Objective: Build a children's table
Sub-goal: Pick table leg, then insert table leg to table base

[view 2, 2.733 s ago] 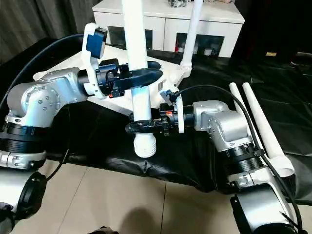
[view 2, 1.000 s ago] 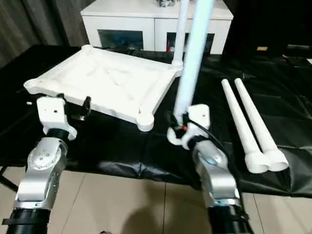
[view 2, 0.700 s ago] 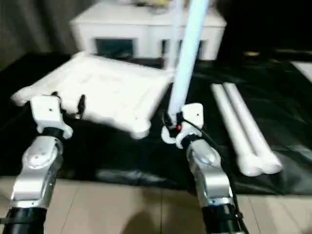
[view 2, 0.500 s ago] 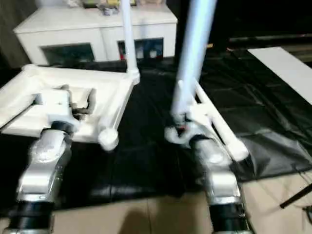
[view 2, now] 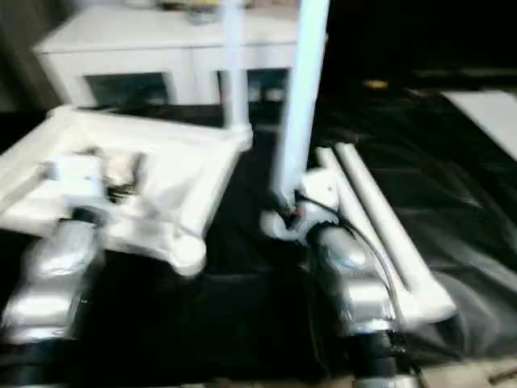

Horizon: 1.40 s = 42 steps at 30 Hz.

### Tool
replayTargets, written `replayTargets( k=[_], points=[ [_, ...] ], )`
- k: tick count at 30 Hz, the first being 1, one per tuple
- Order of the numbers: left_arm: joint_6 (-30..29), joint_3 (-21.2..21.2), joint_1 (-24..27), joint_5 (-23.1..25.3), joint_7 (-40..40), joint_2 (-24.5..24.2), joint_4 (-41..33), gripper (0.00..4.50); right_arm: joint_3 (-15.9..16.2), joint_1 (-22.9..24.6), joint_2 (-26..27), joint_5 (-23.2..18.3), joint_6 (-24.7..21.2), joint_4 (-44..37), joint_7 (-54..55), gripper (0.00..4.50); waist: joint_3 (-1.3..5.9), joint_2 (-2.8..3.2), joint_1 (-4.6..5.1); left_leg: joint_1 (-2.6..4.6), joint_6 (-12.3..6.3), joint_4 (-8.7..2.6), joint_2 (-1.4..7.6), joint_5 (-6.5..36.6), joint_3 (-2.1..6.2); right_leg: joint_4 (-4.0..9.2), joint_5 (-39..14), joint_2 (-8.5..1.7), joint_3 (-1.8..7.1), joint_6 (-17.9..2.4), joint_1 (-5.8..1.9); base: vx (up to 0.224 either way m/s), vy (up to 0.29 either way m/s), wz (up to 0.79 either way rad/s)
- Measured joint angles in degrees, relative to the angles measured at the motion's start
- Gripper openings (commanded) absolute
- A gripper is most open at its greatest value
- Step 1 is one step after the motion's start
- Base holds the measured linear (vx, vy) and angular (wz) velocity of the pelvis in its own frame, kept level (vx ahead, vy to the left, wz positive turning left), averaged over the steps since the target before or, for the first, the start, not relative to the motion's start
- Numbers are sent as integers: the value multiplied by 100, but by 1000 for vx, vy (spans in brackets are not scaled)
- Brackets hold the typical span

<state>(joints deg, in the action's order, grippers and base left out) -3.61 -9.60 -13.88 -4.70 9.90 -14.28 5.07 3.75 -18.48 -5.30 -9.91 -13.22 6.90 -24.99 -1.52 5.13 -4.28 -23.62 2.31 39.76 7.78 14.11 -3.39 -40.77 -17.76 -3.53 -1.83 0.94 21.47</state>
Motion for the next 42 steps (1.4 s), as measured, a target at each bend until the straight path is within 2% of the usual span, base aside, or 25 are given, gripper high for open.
replayTargets(
  k=[1, 3, 4, 5, 8, 10, 13, 14, 15, 17, 19, 21, 28, 32, 34, 39, 42],
  points=[
    [15, -21, 19, -266, 412, -32, 19, 416, -4, 6, -75, -72, 0, -2, -80, 184, -3, -14, -55, -20, 17, 2, -61, -13, -9, 64, 86, -71, 119, 227, 66, -103, 38, -3],
    [3, 149, 74, -662, 1372, -358, 57, 433, -25, 16, -241, -174, -3, -3, -275, 184, -6, -43, -136, -53, 44, -98, -68, -96, -71, 60, 146, -88, 117, 208, 102, -85, 17, -1],
    [-12, 247, 73, -748, 1890, -649, 187, 433, -69, 18, -283, -199, -6, -4, -392, 184, -18, -80, -157, -48, 59, -175, -37, -149, -142, 87, 197, -89, 120, 176, 137, -70, -38, -3],
    [-7, 307, 66, -757, 2180, -853, 331, 445, -96, 20, -321, -222, -9, -3, -456, 184, -23, -84, -156, -45, 63, -216, -1, -178, -172, 117, 216, -85, 106, 132, 139, -70, -38, -3],
    [144, 614, -148, -567, 3032, -1436, 1028, 445, -147, 19, -386, -303, -11, 6, -657, 184, -44, -109, -135, 16, 119, -325, 92, -246, -320, 196, 326, -85, 103, 64, 116, -117, -21, 1],
    [378, 882, -446, -268, 3518, -1690, 1525, 445, -110, -32, -383, -348, -16, 36, -785, 184, -74, -108, -133, 78, 119, -354, 120, -246, -369, 229, 340, -89, 104, 70, 60, -106, -8, 3],
    [636, 1232, -809, -100, 4122, -1768, 2010, 445, -90, -171, -474, -410, -15, 72, -952, 184, -97, -98, -139, 162, 120, -472, 119, -245, -411, 354, 338, -102, 107, 73, 20, -100, 9, 1],
    [654, 1338, -939, -37, 4271, -1807, 2161, 445, -86, -211, -522, -415, -16, 75, -1025, 184, -97, -102, -138, 163, 120, -501, 119, -245, -422, 383, 338, -102, 108, 73, 16, -91, 21, -2],
    [731, 1537, -1222, 73, 4546, -1858, 2513, 445, -90, -233, -613, -435, -14, 75, -1169, 184, -97, -110, -145, 161, 123, -526, 119, -247, -443, 405, 345, -110, 108, 63, -9, 0, 0, 0],
    [842, 1839, -1773, 336, 4940, -1925, 3144, 445, -39, -250, -781, -445, -14, 104, -1455, 184, -98, -110, -137, 160, 151, -537, 120, -265, -492, 429, 441, -138, 109, 41, -5, 0, 0, 0],
    [1078, 2030, -2122, 601, 5076, -1937, 3593, 445, 24, -243, -855, -443, -14, 130, -1623, 184, -100, -100, -100, 166, 159, -534, 117, -271, -529, 434, 495, -175, 100, 57, 6, 0, 0, 0],
    [1234, 2265, -2467, 937, 5139, -1927, 4057, 445, 107, -248, -942, -413, -5, 149, -1749, 184, -100, -98, -87, 154, 160, -537, 118, -272, -532, 441, 495, -175, 100, 57, 21, 0, 0, 0],
    [1521, 2795, -3222, 1474, 5522, -1877, 5277, 383, 137, -240, -1091, -400, 15, 229, -1963, 184, -100, -86, -77, 146, 116, -539, 130, -348, -534, 461, 621, -169, 91, 32, 54, 0, 0, 0],
    [1693, 2891, -3562, 1743, 5553, -1825, 5815, 359, 192, -236, -1130, -400, 15, 229, -2097, 184, -89, -64, -81, 139, 79, -537, 150, -374, -546, 468, 586, -156, 89, 47, 59, 42, 3, -2],
    [1759, 2955, -3658, 1869, 5511, -1817, 6010, 332, 254, -231, -1128, -400, 15, 228, -2153, 184, -91, -50, -76, 134, 76, -535, 154, -376, -550, 481, 578, -153, 89, 36, 60, 27, 4, -1],
    [1771, 3001, -3806, 1966, 5505, -1755, 6397, 291, 309, -230, -1133, -398, 18, 228, -2173, 184, -95, -31, -97, 110, 56, -531, 156, -383, -554, 513, 574, -155, 82, 30, 60, 0, 0, 0],
    [1766, 3035, -3941, 2073, 5542, -1751, 6609, 272, 350, -229, -1130, -396, 21, 228, -2189, 184, -98, 1, -118, 106, 51, -530, 155, -380, -568, 521, 574, -165, 81, 30, 58, 0, 0, 0]
  ],
)
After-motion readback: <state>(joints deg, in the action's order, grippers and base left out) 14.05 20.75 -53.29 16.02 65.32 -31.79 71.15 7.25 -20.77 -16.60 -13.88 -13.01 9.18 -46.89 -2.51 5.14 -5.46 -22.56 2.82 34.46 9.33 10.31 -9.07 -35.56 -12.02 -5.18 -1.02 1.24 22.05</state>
